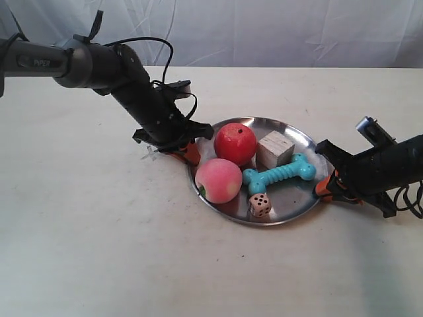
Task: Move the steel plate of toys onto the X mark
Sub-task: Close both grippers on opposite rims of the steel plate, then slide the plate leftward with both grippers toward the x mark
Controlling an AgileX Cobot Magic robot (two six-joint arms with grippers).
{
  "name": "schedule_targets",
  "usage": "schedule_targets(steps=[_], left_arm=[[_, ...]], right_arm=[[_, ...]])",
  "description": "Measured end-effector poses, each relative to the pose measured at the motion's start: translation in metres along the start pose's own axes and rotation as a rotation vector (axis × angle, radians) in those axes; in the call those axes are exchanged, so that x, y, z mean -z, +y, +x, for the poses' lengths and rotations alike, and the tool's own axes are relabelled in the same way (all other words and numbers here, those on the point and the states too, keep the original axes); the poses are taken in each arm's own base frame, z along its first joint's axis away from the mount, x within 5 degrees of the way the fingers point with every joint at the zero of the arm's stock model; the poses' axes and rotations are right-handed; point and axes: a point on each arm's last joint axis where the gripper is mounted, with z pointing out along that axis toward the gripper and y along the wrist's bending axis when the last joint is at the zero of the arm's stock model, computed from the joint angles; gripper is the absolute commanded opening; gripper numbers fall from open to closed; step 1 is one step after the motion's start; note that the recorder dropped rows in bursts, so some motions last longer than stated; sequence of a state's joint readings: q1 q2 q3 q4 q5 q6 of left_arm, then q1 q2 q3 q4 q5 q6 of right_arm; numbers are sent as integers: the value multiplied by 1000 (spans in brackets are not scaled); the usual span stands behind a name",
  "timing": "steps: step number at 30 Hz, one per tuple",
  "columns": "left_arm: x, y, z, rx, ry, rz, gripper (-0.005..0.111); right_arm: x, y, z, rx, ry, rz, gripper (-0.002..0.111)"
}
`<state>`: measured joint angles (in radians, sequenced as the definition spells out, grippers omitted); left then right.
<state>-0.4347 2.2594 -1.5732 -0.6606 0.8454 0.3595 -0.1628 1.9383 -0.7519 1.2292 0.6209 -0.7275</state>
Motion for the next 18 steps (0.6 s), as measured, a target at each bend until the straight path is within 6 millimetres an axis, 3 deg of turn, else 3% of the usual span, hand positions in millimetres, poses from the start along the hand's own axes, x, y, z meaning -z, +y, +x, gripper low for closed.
schedule_targets(steps=[11,18], left_arm=[[6,-1,0,-27,83,13,0],[21,-7,-7,-77,160,-15,0]], right_arm=[[4,8,-6,74,53,-6,-1],[8,15,-10,137,135,-7,-1]])
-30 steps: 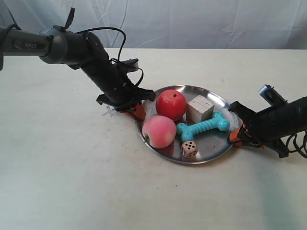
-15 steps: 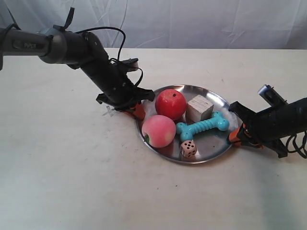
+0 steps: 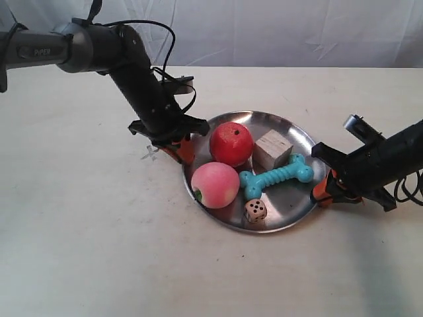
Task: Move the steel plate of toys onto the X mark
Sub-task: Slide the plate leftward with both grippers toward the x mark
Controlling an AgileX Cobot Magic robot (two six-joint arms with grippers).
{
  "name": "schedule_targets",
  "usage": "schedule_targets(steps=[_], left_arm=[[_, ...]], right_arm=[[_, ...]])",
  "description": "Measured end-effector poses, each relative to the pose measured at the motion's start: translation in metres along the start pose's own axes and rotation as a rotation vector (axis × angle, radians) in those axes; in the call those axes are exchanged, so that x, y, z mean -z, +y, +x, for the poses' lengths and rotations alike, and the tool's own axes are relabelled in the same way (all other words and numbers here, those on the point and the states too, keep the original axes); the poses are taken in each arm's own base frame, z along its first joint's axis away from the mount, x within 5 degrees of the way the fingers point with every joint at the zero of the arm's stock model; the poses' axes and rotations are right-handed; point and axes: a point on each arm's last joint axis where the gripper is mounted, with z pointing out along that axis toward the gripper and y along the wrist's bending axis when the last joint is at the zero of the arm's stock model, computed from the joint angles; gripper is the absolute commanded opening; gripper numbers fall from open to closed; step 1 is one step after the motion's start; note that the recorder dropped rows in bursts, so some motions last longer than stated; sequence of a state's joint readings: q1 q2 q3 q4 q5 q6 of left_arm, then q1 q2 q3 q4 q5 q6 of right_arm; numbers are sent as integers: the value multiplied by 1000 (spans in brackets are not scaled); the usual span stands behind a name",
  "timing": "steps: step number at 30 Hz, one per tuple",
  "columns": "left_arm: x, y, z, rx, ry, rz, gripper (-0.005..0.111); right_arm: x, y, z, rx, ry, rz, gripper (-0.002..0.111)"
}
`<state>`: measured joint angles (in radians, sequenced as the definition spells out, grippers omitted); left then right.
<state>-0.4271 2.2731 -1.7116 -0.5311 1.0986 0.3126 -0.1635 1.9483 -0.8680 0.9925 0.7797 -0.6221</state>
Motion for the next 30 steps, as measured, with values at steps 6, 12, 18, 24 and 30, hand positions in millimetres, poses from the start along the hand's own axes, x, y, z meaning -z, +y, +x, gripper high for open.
schedule_targets(steps=[6,12,18,24,30], left_arm=[[1,0,1,45,61,-38,0],[-19,5,4,73,132,-32,0],[-16,-1,-2,41,134,-53,0],[-12,-2,-9,59,123,-76,0],[-10,-3,-12,74,100,-79,0]], right_arm=[[8,9,-8,41,50,9,-1],[7,8,-8,53,81,24,-1],[-4,0,-12,13,157,31,-1],[2,7,-25,41,210,32,-1],[17,20,-37,99,268,31,-1]])
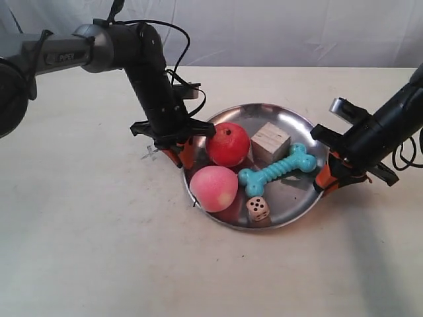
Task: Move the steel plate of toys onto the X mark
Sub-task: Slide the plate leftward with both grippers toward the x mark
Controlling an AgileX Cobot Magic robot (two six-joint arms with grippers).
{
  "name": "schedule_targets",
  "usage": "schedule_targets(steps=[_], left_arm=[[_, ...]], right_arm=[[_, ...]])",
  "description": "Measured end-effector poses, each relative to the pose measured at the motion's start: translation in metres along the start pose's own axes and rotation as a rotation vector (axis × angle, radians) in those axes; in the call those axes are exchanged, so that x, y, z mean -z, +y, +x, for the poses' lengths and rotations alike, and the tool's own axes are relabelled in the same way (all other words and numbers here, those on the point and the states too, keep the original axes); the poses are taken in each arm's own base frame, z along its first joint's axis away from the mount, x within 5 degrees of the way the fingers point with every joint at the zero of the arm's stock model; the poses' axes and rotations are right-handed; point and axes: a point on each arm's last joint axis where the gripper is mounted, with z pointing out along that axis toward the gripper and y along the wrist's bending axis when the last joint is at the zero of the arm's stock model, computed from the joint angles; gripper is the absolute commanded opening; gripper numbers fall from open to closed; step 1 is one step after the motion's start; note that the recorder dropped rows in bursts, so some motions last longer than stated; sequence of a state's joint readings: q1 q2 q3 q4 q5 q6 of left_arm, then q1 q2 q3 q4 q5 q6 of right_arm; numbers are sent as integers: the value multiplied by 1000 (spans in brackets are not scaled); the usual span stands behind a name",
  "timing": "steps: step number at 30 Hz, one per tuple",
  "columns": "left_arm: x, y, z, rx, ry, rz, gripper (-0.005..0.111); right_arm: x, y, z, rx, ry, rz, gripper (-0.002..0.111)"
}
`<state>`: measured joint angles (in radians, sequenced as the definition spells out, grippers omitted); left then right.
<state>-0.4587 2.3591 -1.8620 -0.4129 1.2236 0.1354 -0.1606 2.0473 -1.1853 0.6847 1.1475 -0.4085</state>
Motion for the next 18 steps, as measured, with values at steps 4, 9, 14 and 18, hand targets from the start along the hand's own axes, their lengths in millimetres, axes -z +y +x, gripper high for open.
schedule_targets(steps=[4,9,14,18], left_arm=[[8,-2,0,-9,-25,-12,0],[18,-2,0,5,-49,-28,0],[19,1,0,12,-45,-29,0],[13,7,-1,43,-32,-16,0]], right_arm=[[5,4,-11,27,24,-5,-1],[-10,-7,-23,-2,67,-25,-1],[-25,-15,-26,-44,114,-52,-1],[-30,-18,-26,-62,135,-70,-1]])
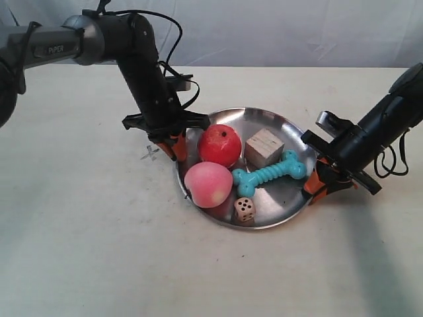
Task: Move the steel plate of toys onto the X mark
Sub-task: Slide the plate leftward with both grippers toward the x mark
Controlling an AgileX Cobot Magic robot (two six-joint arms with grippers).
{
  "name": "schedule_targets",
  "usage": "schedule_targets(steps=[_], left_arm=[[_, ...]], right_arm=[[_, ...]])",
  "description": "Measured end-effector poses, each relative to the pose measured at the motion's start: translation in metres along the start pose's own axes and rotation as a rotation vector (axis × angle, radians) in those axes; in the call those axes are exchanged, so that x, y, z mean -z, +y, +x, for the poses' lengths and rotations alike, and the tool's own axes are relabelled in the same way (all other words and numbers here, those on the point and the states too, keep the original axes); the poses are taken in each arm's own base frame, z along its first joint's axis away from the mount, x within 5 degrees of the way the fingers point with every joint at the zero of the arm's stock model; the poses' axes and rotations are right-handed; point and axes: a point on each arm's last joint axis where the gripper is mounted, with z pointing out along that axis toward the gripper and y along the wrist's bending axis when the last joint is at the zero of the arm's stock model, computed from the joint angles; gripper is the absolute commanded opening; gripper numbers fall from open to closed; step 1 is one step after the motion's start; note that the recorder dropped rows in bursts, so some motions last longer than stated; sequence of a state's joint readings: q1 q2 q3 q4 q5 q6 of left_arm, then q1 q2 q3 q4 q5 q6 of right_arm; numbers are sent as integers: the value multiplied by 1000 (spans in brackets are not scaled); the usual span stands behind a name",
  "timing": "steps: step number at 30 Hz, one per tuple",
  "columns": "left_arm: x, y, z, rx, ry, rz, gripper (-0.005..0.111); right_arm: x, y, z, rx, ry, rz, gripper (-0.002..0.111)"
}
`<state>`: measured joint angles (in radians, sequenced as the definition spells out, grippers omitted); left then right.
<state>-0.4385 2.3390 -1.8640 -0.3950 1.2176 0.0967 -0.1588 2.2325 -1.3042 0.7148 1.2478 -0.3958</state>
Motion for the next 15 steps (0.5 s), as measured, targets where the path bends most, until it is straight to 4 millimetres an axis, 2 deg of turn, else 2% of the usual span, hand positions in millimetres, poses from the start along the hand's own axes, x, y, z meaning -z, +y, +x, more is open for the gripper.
schedule_targets(steps=[4,10,12,15], left_arm=[[-5,3,-1,22,10,21,0],[-3,9,-3,82,0,80,0],[2,10,-3,90,-14,95,0],[20,10,-3,91,-55,108,0]], right_arm=[[0,-1,0,-24,8,10,-1],[1,-1,1,-67,13,23,-1],[6,4,2,-57,-11,29,-1],[14,11,3,-44,-49,37,-1]])
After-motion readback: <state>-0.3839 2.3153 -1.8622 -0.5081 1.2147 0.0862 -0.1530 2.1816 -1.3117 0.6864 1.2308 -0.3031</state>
